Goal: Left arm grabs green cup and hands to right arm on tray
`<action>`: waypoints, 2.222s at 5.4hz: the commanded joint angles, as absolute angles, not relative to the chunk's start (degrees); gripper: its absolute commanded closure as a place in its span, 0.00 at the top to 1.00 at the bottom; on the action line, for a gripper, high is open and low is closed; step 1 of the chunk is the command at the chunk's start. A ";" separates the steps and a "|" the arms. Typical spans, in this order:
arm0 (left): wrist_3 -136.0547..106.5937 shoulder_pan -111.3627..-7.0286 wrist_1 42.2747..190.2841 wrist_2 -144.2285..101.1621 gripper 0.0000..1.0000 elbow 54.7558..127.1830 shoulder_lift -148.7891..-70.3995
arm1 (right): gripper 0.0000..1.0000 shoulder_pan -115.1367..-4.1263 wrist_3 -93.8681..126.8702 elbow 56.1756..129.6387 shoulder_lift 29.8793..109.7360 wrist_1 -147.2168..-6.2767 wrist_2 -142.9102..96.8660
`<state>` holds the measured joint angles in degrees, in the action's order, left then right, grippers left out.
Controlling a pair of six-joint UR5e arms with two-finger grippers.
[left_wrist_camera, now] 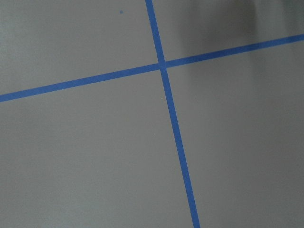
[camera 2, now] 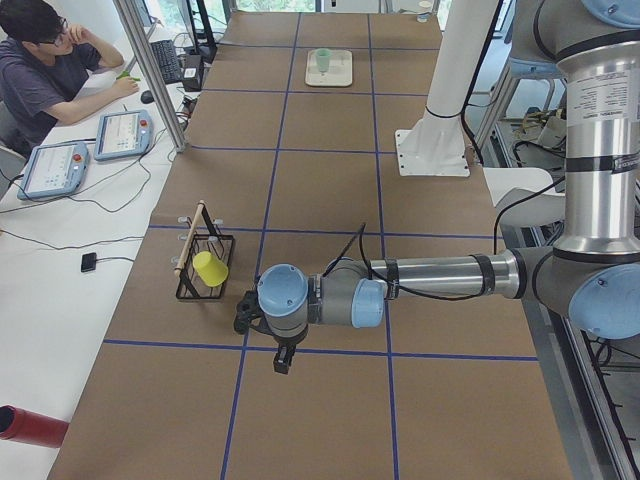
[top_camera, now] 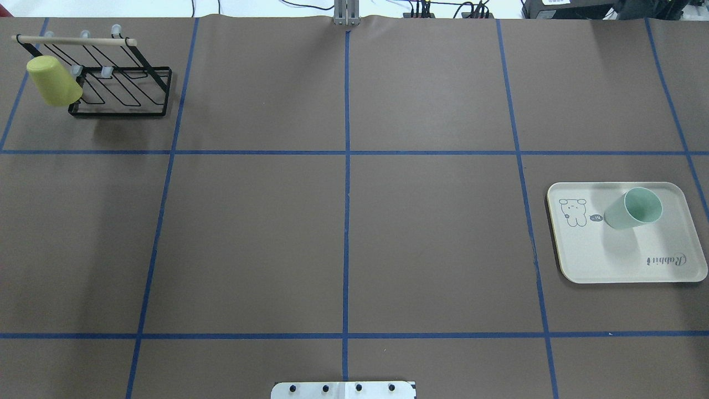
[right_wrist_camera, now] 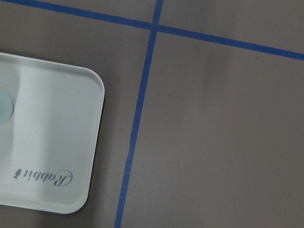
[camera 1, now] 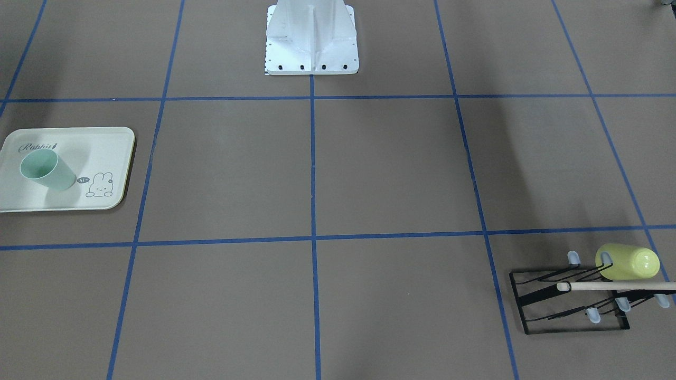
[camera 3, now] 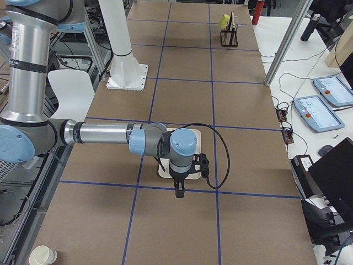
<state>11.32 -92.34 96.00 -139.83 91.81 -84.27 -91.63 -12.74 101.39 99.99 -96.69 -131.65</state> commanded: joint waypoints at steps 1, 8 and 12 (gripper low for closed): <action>11.16 -93.78 95.10 -139.75 1.00 92.02 -84.02 | 1.00 -91.67 -12.30 101.51 99.58 -96.68 -131.84; 11.25 -93.16 83.94 -132.89 1.00 99.84 -84.29 | 1.00 -91.67 -12.30 101.25 98.70 -96.59 -131.84; 11.34 -93.16 84.20 -132.98 1.00 100.02 -84.20 | 1.00 -91.67 -12.30 101.43 98.70 -96.59 -131.84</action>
